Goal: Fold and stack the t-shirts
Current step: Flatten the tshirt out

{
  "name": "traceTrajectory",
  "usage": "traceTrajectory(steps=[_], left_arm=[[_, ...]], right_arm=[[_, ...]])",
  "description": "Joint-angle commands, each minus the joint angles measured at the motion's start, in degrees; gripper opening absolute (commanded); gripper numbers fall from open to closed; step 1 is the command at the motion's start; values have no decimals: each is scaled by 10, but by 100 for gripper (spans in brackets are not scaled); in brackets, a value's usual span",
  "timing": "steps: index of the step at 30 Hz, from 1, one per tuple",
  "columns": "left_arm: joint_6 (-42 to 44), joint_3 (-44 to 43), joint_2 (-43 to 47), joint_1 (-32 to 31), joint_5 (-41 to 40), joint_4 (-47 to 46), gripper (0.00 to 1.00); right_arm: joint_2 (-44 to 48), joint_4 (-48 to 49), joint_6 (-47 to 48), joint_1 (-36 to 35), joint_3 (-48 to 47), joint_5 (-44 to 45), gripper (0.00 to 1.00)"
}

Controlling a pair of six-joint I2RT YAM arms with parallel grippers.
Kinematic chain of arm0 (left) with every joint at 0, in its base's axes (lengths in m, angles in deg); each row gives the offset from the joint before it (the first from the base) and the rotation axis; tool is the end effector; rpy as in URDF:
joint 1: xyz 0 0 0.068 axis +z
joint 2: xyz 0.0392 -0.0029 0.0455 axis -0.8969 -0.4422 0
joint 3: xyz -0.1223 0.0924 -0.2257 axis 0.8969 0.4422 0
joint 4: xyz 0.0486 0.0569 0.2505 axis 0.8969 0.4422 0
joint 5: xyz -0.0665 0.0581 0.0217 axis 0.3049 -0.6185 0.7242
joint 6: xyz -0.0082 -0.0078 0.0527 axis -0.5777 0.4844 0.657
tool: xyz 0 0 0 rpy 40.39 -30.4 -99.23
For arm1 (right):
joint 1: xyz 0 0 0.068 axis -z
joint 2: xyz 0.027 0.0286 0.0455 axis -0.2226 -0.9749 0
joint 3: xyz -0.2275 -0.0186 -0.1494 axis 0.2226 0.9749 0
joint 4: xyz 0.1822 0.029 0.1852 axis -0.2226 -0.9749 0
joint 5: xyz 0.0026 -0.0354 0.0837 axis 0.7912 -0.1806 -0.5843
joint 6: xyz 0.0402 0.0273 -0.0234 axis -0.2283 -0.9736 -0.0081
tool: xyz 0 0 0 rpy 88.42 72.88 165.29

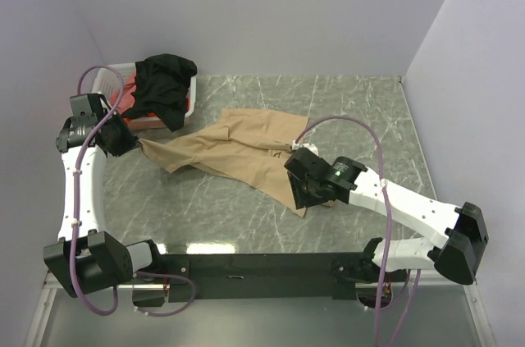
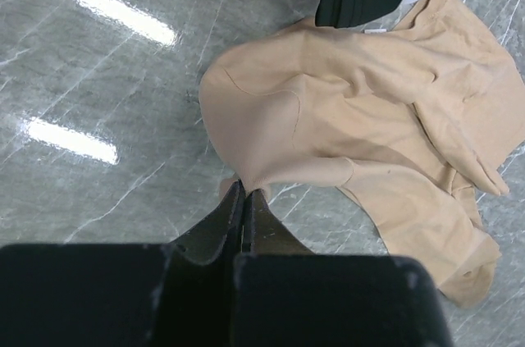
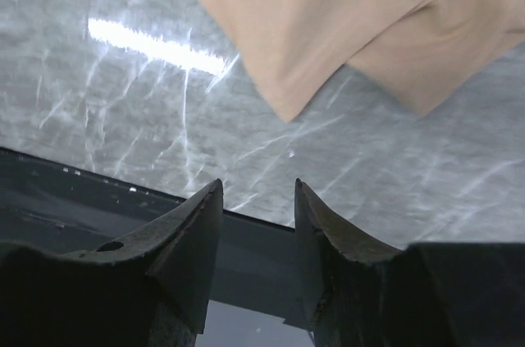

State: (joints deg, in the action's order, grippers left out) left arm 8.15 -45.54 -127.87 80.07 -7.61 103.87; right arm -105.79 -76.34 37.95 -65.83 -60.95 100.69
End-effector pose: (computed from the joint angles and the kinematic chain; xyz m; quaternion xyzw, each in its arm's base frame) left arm 0.2326 0.0615 0.3396 -0.2905 0.8897 -0.1040 0.3365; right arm 0.1440 0.1794 0.2740 -0.1463 0.9643 0.0660 0.2109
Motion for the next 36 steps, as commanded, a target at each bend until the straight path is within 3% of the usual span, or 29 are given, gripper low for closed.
traceTrajectory(steps=[1,15,20,36], left_arm=[[11,5,18,2,-2,-17,0],[11,22,18,3,5,-18,0],[13,17,21,3,1,-13,0],[16,16,23,3,-5,-9,0]], right_arm=[[7,62,-38,1,57,-53,48],[-35,247,-69,67,174,-111,51],[-77,244,-75,72,170,-99,51],[-86,255,-110,92,200,-70,52]])
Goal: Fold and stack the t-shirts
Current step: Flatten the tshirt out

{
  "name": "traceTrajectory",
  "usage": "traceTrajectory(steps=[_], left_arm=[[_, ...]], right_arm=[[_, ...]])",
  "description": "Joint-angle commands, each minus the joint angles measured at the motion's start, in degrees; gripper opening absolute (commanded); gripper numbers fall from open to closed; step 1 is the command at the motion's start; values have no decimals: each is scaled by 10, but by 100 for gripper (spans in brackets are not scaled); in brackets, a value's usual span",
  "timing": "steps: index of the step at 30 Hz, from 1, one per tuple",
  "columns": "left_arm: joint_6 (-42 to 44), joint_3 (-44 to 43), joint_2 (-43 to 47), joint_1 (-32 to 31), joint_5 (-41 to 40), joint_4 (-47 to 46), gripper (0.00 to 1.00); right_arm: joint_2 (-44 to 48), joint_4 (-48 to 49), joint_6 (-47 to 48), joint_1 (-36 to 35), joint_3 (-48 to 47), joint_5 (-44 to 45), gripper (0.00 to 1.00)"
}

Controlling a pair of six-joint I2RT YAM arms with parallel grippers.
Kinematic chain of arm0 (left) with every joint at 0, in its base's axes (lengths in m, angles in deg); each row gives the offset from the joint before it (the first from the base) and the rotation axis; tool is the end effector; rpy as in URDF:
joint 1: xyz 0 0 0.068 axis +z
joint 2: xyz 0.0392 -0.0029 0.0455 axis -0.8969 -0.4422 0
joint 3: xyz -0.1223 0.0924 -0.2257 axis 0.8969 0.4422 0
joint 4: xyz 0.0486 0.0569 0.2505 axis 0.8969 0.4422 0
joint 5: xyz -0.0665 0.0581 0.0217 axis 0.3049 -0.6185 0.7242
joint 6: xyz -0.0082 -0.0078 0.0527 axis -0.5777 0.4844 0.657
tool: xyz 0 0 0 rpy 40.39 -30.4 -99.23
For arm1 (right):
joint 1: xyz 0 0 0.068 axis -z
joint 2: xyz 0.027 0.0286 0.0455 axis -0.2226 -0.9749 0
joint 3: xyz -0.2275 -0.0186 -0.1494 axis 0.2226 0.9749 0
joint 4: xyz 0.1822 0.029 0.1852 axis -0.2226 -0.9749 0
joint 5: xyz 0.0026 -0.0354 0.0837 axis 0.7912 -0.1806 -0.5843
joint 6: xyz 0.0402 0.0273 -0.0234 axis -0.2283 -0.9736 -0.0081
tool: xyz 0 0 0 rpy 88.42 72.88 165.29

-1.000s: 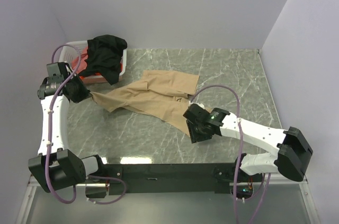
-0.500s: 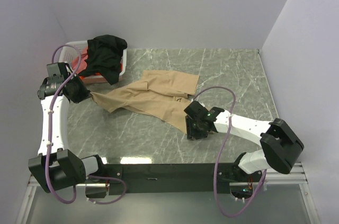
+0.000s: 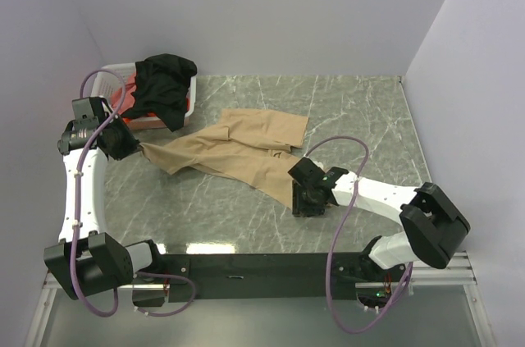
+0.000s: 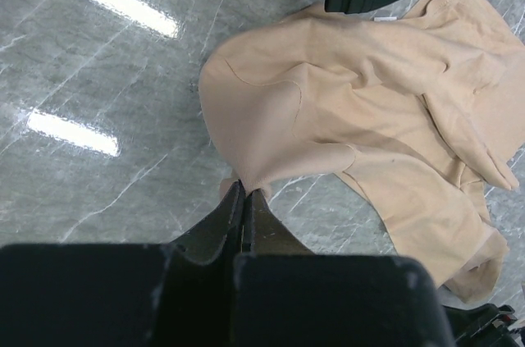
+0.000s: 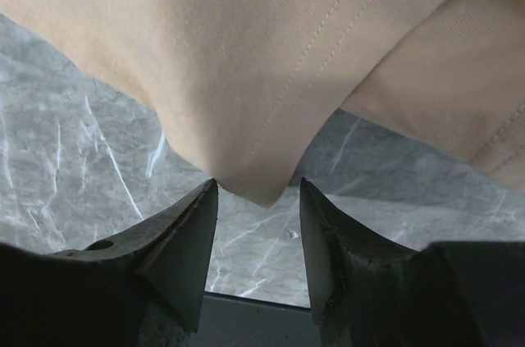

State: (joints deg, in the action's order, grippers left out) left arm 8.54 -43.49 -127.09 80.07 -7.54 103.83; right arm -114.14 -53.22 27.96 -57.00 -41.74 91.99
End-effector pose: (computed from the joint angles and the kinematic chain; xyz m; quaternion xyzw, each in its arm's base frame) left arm 0.2290 0.0603 0.3314 -0.2893 0.8938 -0.1032 0.3267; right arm 0.1703 0.1631 0.1622 -0.0027 0.9866 0.0959 0.1321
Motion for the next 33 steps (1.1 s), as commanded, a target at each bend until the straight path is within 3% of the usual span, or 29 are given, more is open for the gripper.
traceTrajectory(steps=[1,7,10,11,14,15,19,23,27,33], left_arm=[[12,-6,15,2,-6,-8,0],[11,-5,12,2,0,-10,0],[11,-3,12,2,-1,-10,0],[11,-2,13,2,-1,-10,1],[11,0,14,3,-2,-11,0],[11,1,15,2,-1,-13,0],[10,-1,17,3,15,-19,0],[-7,-26,13,3,48,-30,0],[-48,-77,-5,3,115,-63,0],[-162,-121,-29,1,212,-165,1]], right_arm=[[-2,35,-8,5,10,17,52],[-26,50,0,5,9,17,47],[-35,44,-4,5,13,18,39],[-36,43,-5,5,16,20,27],[-29,22,-6,5,9,27,4],[-20,13,-6,5,5,36,0],[15,-56,6,16,-36,56,0],[56,-130,50,60,-158,89,0],[66,-169,129,154,-292,85,0],[-29,-230,226,250,-563,73,0]])
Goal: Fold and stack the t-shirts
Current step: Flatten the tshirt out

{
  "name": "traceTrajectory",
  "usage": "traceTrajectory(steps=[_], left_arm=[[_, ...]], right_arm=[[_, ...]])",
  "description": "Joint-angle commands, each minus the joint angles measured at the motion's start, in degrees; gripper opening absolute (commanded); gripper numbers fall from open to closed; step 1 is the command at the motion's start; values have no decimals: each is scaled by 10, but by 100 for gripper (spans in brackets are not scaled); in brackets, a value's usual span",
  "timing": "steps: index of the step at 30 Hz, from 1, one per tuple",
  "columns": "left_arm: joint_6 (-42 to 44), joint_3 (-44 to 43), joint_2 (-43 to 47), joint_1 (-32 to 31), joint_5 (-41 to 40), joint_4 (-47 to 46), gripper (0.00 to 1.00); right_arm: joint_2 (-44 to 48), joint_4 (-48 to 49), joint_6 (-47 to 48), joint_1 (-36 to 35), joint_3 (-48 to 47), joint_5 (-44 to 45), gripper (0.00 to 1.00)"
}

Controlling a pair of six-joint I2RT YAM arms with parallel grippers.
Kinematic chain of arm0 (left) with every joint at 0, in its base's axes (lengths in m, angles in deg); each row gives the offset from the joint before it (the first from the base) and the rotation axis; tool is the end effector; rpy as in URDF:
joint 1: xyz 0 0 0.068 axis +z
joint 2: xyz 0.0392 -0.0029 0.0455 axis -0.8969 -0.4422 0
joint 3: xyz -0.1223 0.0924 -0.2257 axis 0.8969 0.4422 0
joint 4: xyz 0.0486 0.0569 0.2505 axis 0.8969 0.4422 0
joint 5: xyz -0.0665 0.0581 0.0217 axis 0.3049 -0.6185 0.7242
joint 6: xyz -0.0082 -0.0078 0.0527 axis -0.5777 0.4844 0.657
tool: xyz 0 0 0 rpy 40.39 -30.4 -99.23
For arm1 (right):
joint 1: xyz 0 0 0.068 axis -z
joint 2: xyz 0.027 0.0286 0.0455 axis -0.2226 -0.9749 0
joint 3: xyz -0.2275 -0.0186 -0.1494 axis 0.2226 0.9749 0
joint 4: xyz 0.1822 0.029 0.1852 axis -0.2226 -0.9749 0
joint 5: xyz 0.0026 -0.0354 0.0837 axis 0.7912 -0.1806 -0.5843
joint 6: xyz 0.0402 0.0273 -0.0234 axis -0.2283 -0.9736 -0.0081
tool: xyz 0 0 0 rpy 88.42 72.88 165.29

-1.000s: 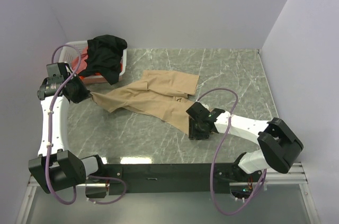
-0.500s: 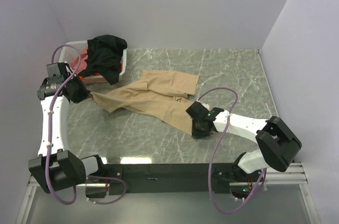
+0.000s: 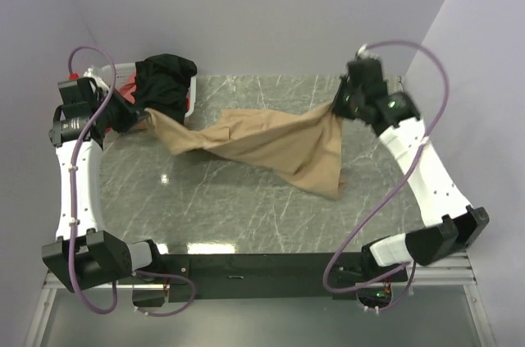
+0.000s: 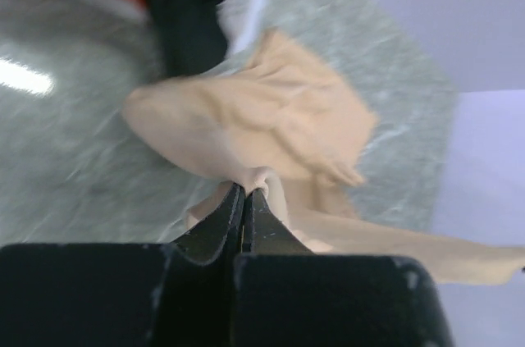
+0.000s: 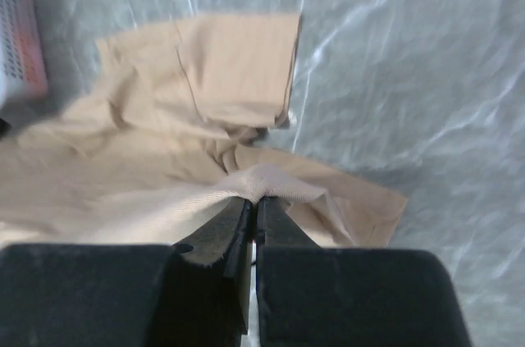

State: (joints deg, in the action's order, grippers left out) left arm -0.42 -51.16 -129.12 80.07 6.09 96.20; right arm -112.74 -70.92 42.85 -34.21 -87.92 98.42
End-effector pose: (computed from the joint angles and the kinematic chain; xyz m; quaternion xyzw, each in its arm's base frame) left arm 0.2482 0.0575 0.3781 -0.2776 0.8385 -0.2425 0.4013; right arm 0.2638 0.0972 0.3958 0.0889 0.9052 0.1078 0.4015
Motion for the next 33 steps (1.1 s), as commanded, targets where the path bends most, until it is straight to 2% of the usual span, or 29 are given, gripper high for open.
traceTrajectory(steps=[1,2,3,4,7,9,11,13,17,25,29,33], left_arm=[[-87,-65,-16,0,80,-88,1],[-87,-92,-34,-10,69,-75,1],[-81,-154,-45,-20,55,-59,0],[-76,-186,-55,-29,31,-35,1],[-87,-278,-76,-57,23,-22,1],[-86,-328,-79,-71,14,1,1],[-73,-353,-71,-83,-3,25,1],[-65,-346,-53,-90,-7,25,1],[-54,-322,-1,-116,-11,33,1],[-51,-330,89,-141,7,56,1],[-51,-389,102,-140,7,84,1],[-72,-444,95,-141,4,75,0]], right_arm=[[-61,-78,84,29,-183,4,0],[-95,-91,90,43,-228,0,0],[-113,-104,98,49,-271,-10,0],[-130,-131,101,55,-357,-15,0],[-194,-184,109,72,-515,-39,0],[-208,-195,112,75,-548,-52,0],[-168,-173,115,75,-505,-74,0],[-124,-129,116,75,-419,-100,0],[4,-92,124,75,-330,-110,0],[174,-105,144,75,-272,-80,0],[248,-104,134,75,-266,-71,0],[263,-108,137,75,-294,-41,0]])
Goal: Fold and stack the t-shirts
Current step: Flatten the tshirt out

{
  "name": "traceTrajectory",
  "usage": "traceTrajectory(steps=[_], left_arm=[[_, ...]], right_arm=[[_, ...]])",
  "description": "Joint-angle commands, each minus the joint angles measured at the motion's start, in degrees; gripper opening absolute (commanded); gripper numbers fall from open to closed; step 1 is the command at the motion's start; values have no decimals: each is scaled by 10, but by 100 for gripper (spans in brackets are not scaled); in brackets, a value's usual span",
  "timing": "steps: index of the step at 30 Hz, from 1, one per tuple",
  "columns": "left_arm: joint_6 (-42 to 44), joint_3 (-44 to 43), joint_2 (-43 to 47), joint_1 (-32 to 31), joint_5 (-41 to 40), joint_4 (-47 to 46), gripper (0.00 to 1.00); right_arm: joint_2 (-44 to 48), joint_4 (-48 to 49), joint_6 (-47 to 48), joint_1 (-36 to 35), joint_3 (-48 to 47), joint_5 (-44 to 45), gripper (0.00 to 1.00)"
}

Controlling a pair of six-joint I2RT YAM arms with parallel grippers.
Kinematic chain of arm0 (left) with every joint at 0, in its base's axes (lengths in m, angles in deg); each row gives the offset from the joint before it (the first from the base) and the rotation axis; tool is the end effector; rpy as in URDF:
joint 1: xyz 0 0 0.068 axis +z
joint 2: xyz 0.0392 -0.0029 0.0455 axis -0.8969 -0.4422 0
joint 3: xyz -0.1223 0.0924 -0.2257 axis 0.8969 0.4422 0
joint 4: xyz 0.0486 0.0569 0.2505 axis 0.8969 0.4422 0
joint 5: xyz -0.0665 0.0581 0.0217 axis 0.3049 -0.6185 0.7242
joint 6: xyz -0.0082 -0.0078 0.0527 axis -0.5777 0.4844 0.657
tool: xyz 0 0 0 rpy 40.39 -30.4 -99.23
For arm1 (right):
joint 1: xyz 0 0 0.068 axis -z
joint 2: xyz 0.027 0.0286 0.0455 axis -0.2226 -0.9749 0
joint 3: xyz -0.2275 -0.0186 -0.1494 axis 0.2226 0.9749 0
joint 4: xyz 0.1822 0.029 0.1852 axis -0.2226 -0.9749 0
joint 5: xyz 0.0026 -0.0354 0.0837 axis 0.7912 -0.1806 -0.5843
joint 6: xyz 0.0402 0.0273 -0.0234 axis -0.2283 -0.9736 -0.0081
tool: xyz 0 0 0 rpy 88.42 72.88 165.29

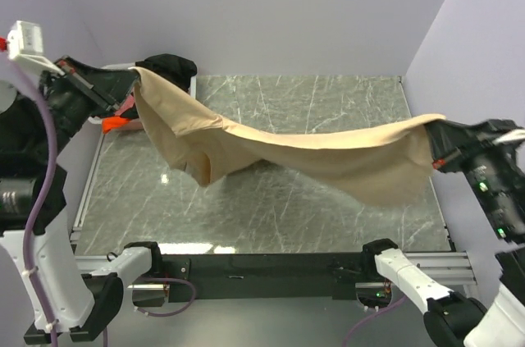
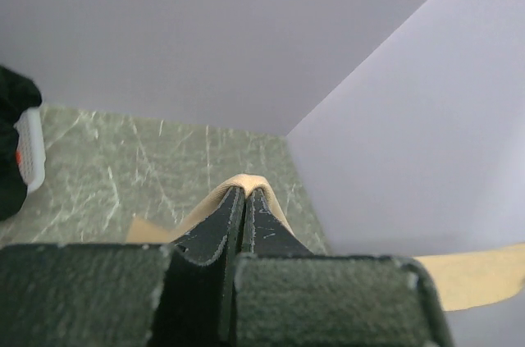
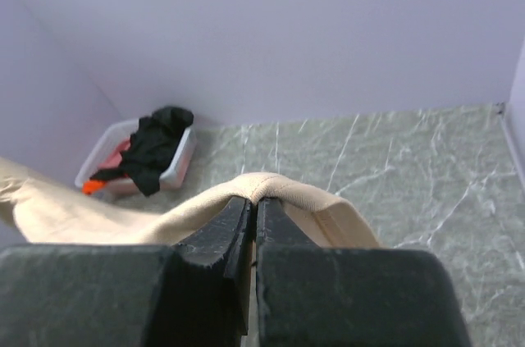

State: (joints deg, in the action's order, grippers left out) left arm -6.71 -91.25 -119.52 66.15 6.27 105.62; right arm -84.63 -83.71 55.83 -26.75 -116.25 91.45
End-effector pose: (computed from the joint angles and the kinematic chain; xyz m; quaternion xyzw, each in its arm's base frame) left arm 0.0906 -0.0108 0.5832 -0.0952 0.6862 -0.3550 0.6277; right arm 0.0090 0.0010 0.5677 0.0227 0.6933 0.1710 0.6997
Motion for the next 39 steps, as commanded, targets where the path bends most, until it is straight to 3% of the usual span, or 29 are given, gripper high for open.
traceTrajectory(steps=[1,4,6,8,11,13,17,23,30,39], left_arm=[[-19,-49,-4,-2,3,-27,1],[-37,-4,2,-2,5,-86,0],[-47,72,7,-2,13,-147,1],[-61,135,-4,-2,20,-187,1],[-56,161,-46,-10,25,-235,1],[-43,147,-81,-20,18,-243,1],[-18,14,-208,-75,-8,-217,0],[-10,-147,-313,-85,-13,-217,1],[-17,-106,-289,-85,33,-288,1],[34,-86,-204,-92,86,-223,1]], right_arm=[[-22,18,9,0,-32,43,0],[-38,30,20,1,-34,79,0],[-44,48,33,0,-11,95,0],[-45,92,41,1,43,112,0],[-58,157,51,2,120,129,0],[-74,196,52,3,153,129,0],[-133,244,46,41,155,101,0],[-213,264,35,102,66,47,0],[-228,256,56,113,9,21,0],[-108,214,67,113,52,-8,0]])
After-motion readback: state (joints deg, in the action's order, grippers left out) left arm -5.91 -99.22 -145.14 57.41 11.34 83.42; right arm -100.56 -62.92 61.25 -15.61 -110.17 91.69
